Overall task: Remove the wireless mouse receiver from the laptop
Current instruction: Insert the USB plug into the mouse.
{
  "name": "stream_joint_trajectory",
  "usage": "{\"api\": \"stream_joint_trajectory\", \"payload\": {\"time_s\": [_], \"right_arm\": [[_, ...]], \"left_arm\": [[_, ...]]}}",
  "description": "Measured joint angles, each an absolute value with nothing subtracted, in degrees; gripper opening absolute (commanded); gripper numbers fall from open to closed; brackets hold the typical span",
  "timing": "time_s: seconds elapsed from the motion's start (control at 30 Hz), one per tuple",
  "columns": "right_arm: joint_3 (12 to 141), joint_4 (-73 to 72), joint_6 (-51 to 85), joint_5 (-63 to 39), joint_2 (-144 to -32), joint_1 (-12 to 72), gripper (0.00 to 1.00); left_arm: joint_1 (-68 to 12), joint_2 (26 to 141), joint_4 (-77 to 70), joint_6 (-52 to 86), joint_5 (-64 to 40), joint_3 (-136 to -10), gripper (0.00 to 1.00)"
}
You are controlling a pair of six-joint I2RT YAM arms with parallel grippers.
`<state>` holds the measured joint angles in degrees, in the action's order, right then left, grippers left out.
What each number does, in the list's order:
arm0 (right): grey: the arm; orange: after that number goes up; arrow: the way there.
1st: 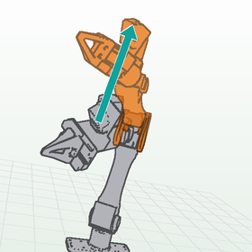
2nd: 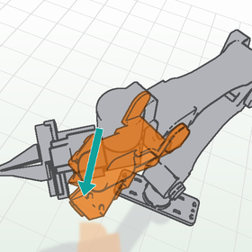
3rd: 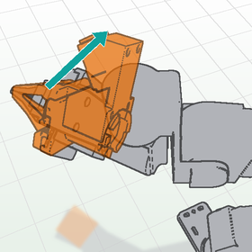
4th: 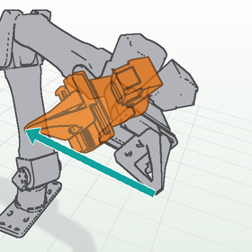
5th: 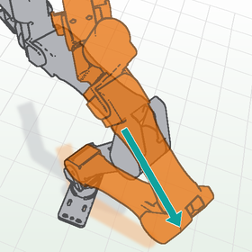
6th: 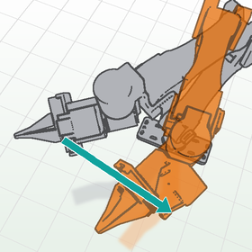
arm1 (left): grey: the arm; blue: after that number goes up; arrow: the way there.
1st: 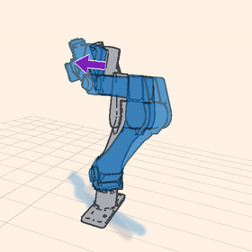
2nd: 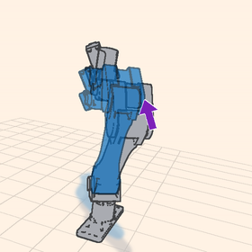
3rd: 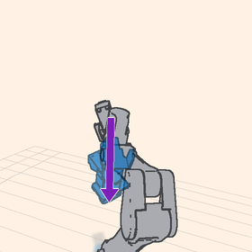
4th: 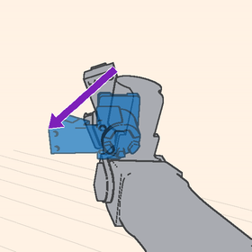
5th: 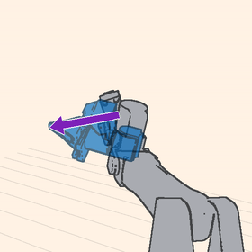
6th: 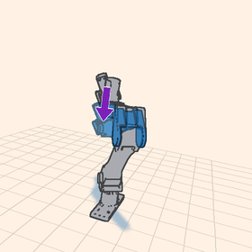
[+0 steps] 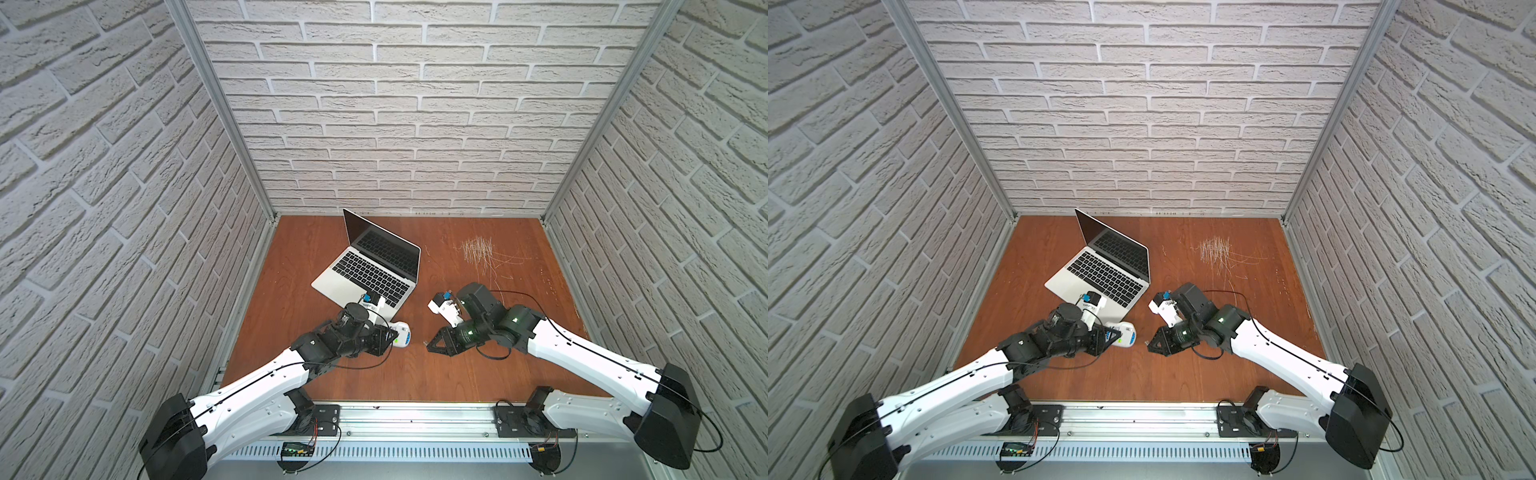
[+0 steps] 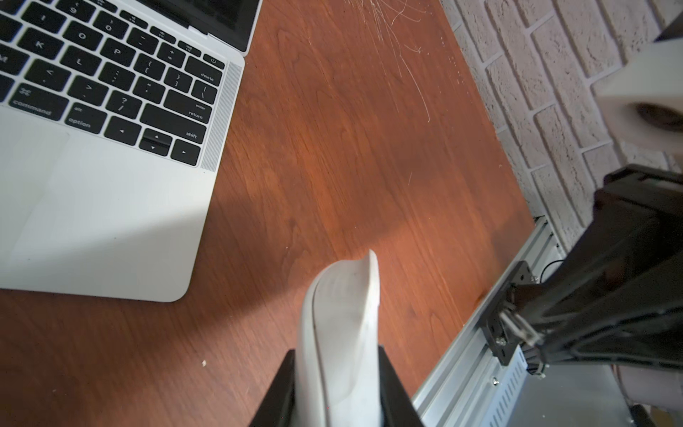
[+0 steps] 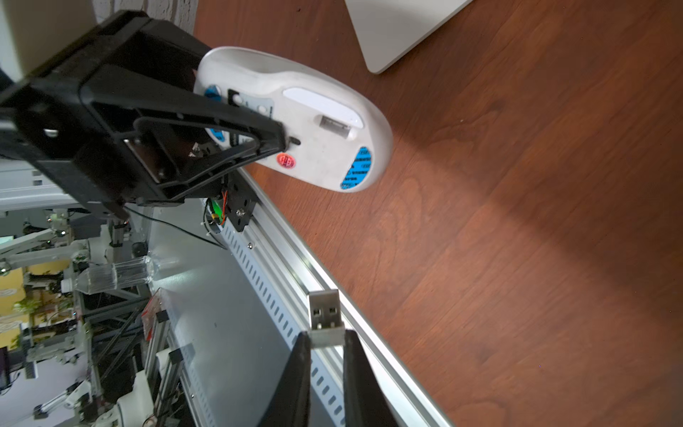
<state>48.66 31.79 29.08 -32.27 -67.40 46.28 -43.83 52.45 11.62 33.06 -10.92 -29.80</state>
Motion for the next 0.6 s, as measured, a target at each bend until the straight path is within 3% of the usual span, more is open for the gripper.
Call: {"api": "stream_joint_trajectory", "payload": {"time_s": [0.6], "right_arm": [[58.19,32.99,31.57,-43.81,-84.03,44.36,0.03]], "left_arm": [[-43.83,54.17,13.19,27.05,-12.64,-31.07,0.07]]}}
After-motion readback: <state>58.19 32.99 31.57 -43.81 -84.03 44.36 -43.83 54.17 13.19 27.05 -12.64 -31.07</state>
